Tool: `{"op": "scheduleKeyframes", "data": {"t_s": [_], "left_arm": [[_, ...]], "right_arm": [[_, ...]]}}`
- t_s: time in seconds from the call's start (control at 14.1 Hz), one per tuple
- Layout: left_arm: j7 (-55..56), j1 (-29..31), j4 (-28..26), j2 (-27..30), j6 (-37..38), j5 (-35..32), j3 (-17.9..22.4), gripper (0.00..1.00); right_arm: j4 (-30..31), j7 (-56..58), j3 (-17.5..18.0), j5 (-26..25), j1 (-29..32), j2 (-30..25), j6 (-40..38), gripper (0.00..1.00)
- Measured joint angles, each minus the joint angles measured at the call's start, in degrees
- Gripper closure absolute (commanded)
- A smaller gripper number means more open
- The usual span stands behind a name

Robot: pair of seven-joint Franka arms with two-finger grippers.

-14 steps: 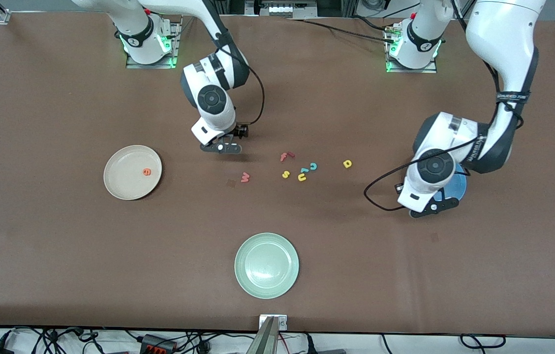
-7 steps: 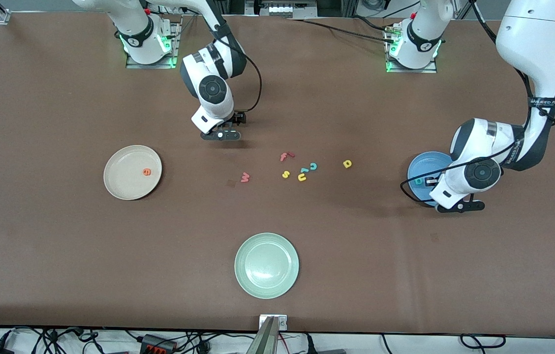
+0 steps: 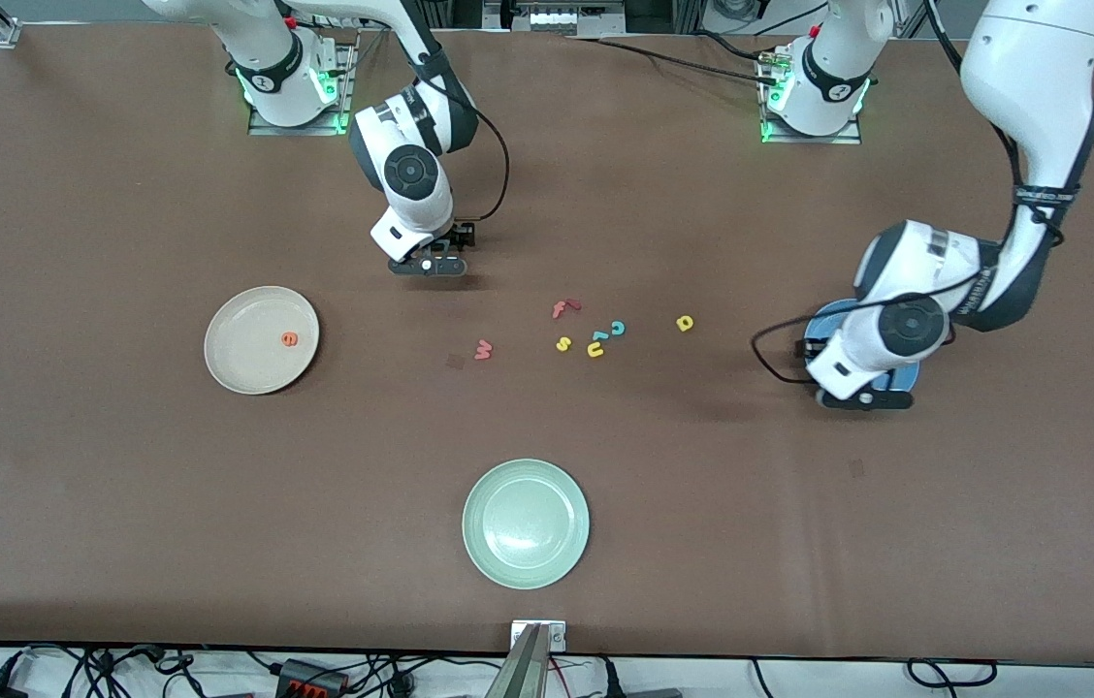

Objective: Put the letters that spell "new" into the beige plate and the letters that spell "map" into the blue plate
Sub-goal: 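Drop the blue m on the blue plate while the right gripper carries the u, then drop the green u on the white plate while the left gripper grasps the yellow a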

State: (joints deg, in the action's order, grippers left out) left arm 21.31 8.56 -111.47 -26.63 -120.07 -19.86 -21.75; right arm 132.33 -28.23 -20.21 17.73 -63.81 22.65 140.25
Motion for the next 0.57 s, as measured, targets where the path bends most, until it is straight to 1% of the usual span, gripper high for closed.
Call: {"op": "scheduleKeyframes", "data": {"t_s": [0.14, 0.28, 0.35, 0.57], "left_arm": [[3.89, -0.58, 0.55, 0.25, 1.62, 0.04, -4.94, 0.0], [9.12, -1.05, 0.49, 0.14, 1.87, 0.04, -8.99, 0.0], [8.5, -1.23, 0.48, -0.04, 1.88, 0.04, -10.7, 0.0], [3.24, -1.07, 0.38, -0.3, 1.87, 0.04, -14.18, 0.0]], "right_arm": [[0.05, 0.0, 0.0, 0.0, 0.0, -0.14, 0.03, 0.32], [0.2, 0.0, 0.0, 0.0, -0.01, -0.33, 0.03, 0.41], [0.35, 0.0, 0.0, 0.0, -0.01, -0.47, 0.02, 0.45], [0.57, -0.01, 0.0, 0.01, -0.03, -0.76, 0.01, 0.64]]}}
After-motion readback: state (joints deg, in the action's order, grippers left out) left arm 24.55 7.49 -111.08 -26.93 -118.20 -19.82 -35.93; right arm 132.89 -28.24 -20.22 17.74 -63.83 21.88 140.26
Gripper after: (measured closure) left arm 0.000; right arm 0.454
